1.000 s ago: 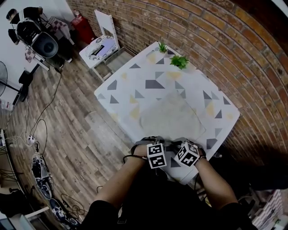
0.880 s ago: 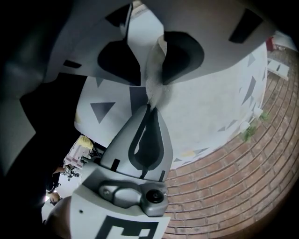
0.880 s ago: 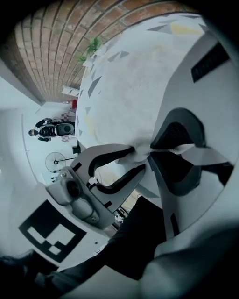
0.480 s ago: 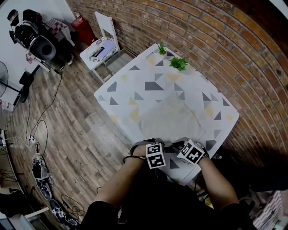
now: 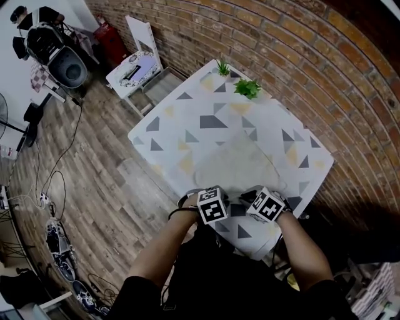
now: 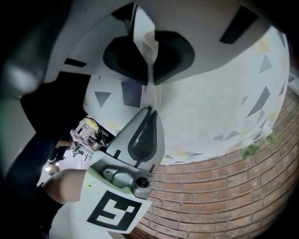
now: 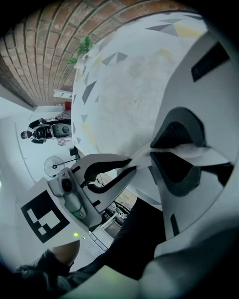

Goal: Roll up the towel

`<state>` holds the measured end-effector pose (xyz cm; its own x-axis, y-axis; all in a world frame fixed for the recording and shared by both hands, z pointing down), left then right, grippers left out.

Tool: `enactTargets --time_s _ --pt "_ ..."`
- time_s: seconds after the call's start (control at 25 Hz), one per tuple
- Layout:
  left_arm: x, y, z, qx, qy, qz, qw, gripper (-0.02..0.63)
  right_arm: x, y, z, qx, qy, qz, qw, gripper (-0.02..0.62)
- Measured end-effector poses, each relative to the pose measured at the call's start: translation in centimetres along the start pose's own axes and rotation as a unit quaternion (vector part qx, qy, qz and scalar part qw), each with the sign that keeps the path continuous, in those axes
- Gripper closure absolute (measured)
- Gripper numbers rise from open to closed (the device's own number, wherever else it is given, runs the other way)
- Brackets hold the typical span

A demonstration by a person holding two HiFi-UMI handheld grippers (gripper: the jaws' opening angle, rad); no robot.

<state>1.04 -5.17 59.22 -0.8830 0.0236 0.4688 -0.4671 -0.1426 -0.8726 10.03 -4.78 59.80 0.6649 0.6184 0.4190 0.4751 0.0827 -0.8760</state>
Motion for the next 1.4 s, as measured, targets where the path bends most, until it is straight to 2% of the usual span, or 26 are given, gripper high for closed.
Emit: enactTargets --time_s 0.16,0.28,0.4,0.52,0.6,0.68,0.8,0.88,1.0,1.16,1.24,1.36,1.4 --pt "0.1 0.6 1.6 -0.052 -0.009 0.004 0.9986 0.530 -0.6 -0.1 -0.9 0.012 -0.016 0.002 1.000 0.546" --pt "0.0 1.4 2.1 -0.106 -0.045 0.019 0.9931 0.498 -1.1 -0.1 -1.3 0.022 -0.020 0.006 1.000 0.545" --pt "-0.6 2.1 1.4 -0.136 -0.091 0.024 0.9862 0.495 -1.3 -0.4 -1.8 0.031 -0.016 0.011 0.999 0.543" --pt "-0.9 1.6 0.5 -0.138 -0.126 0.035 0.9818 0.495 -1.5 -0.6 -2.3 0.046 -0.014 0.006 0.999 0.535" --pt "-0.5 0.7 0.3 -0.133 -0.130 0.047 0.9814 0.489 -1.6 -0.4 -2.6 0.063 -0.014 -0.004 0.998 0.513" --pt "0.0 -0.1 0.4 -0.127 -0.120 0.053 0.9832 0.489 -1.6 0.5 -2.7 0.088 -0.016 -0.017 0.996 0.483" --pt "0.6 -0.6 0.8 -0.126 -0.102 0.055 0.9853 0.489 -1.8 2.7 -2.4 0.123 -0.008 -0.055 0.991 0.482" --pt "0.8 -0.7 1.1 -0.124 -0.087 0.052 0.9871 0.489 -1.6 3.6 -1.2 0.118 0.003 -0.073 0.990 0.484" --pt "0.8 -0.7 1.4 -0.119 -0.069 0.048 0.9894 0.489 -0.6 2.9 0.9 0.096 0.034 -0.059 0.993 0.482" --pt "0.7 -0.7 1.4 -0.115 -0.064 0.049 0.9901 0.489 0.7 0.2 1.4 0.121 0.056 -0.022 0.991 0.398" --pt "0.8 -0.7 1.2 -0.112 -0.066 0.052 0.9902 0.480 1.0 -0.8 1.2 0.131 0.058 -0.015 0.990 0.379" --pt "0.8 -0.8 1.1 -0.105 -0.064 0.057 0.9908 0.480 1.3 -1.0 1.0 0.134 0.056 -0.012 0.989 0.394" --pt "0.8 -0.8 1.1 -0.102 -0.062 0.058 0.9911 0.480 1.5 -1.0 1.0 0.136 0.058 -0.010 0.989 0.464"
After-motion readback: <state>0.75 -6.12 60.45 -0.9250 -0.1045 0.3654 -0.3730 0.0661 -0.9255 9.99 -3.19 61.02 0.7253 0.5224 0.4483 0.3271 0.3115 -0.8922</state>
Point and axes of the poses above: the fingertips, and each gripper's own axes: y backward along the fingers, z to its left, x out of its underside, the point moved 6 cm from there along y, backward along the fingers, and after that the axes turned 6 degrees about -y, right-handed, at the moved point
